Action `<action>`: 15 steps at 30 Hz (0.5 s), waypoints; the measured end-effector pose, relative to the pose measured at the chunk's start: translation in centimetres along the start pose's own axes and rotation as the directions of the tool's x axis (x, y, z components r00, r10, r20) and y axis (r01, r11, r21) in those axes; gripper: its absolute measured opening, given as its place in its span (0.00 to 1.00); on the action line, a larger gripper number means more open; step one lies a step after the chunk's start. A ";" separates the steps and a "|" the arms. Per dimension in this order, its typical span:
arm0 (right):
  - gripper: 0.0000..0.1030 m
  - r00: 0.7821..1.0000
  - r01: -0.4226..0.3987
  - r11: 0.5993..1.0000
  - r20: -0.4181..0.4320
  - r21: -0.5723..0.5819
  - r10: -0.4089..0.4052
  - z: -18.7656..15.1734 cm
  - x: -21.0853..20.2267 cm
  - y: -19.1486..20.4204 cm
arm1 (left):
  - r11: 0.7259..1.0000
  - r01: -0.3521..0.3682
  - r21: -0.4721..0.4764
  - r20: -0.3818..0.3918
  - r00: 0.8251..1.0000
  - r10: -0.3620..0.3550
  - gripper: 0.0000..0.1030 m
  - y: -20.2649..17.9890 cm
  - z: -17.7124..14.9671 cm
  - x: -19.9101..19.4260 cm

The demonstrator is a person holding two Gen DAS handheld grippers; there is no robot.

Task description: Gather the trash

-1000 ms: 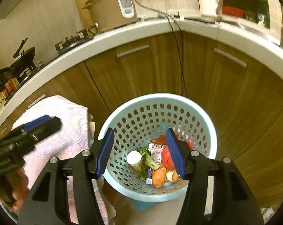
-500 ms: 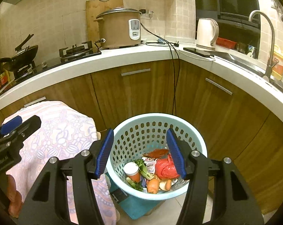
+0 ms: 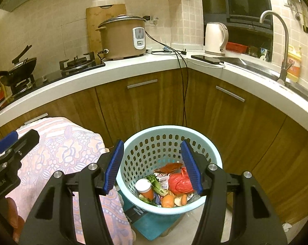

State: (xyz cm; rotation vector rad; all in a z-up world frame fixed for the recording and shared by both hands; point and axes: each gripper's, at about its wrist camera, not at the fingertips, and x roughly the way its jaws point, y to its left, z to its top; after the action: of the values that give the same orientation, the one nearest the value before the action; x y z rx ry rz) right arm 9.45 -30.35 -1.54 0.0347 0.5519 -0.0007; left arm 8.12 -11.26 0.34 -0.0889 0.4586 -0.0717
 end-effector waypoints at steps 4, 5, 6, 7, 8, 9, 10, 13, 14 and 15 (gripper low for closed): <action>0.53 1.000 0.006 1.000 0.017 -0.014 -0.006 0.0 -0.6 0.5 | 1.000 0.010 -0.009 -0.002 1.000 -0.010 0.88 0.1 0.0 -0.1; 0.53 1.000 0.008 1.000 0.020 -0.014 -0.008 0.0 -0.7 0.6 | 1.000 0.014 -0.011 -0.003 1.000 -0.014 0.88 0.2 0.0 -0.1; 0.53 1.000 0.009 1.000 0.024 -0.014 -0.009 0.1 -0.9 0.6 | 1.000 0.014 -0.013 -0.002 1.000 -0.014 0.88 0.2 0.0 -0.1; 0.53 1.000 0.009 1.000 0.026 -0.012 -0.008 0.1 -1.0 0.6 | 1.000 0.014 -0.013 0.000 1.000 -0.014 0.88 0.3 0.0 -0.1; 0.53 1.000 0.008 1.000 0.029 -0.012 -0.007 0.1 -1.1 0.6 | 1.000 0.016 -0.012 0.000 1.000 -0.016 0.88 0.3 0.0 -0.1; 0.53 0.999 0.009 1.000 0.032 -0.012 -0.009 0.1 -1.2 0.6 | 1.000 0.016 -0.011 0.000 1.000 -0.016 0.88 0.3 0.0 -0.1; 0.53 0.999 0.010 1.000 0.033 -0.013 -0.009 0.1 -1.2 0.7 | 1.000 0.015 -0.010 0.001 1.000 -0.015 0.88 0.3 0.0 -0.1; 0.53 0.999 0.010 1.000 0.037 -0.016 -0.009 0.1 -1.3 0.7 | 1.000 0.018 -0.008 0.003 1.000 -0.018 0.88 0.2 0.0 -0.2; 0.53 0.999 0.008 1.000 0.036 -0.015 -0.008 0.1 -1.3 0.7 | 1.000 0.017 -0.006 0.003 1.000 -0.017 0.88 0.2 0.0 -0.2; 0.53 0.999 0.007 1.000 0.036 -0.014 -0.006 0.1 -1.3 0.7 | 1.000 0.016 -0.005 0.004 1.000 -0.016 0.88 0.1 0.0 -0.2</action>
State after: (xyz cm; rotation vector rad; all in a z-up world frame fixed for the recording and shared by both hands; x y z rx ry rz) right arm 8.37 -29.69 -0.77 0.0191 0.5161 -0.0038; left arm 7.95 -11.13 0.42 -0.0979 0.4544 -0.0863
